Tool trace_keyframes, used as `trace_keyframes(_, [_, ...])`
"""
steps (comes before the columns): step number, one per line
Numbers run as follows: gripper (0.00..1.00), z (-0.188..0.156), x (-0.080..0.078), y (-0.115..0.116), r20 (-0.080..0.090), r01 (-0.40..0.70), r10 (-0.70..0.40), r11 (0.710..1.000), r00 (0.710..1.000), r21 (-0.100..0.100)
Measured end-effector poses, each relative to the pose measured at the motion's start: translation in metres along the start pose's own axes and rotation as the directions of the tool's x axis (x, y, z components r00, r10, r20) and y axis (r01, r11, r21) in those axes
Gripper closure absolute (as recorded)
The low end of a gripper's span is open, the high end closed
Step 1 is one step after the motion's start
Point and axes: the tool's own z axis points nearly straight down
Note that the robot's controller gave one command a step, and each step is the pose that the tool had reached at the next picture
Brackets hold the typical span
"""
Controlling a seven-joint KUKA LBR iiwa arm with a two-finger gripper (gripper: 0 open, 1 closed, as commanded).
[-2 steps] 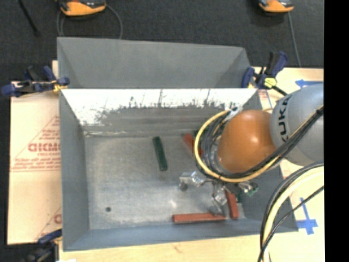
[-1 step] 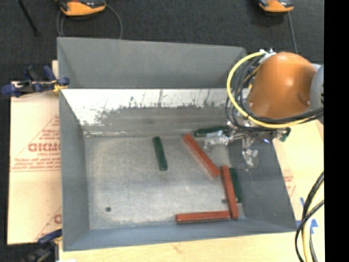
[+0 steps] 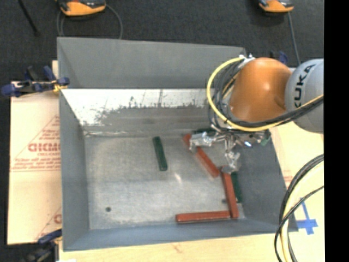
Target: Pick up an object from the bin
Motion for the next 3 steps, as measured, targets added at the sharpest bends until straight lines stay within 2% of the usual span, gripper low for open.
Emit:
trace_keyframes(1, [0.00,0.039,-0.037,-0.027,0.003,0.245,-0.245,0.969,0.969,0.011])
trace_keyframes(2, [1.00,0.038,-0.039,-0.026,0.006,0.242,-0.242,0.970,0.970,0.008])
trace_keyframes(3, [1.00,-0.114,-0.023,0.003,-0.001,0.357,-0.357,0.934,0.934,0.011])
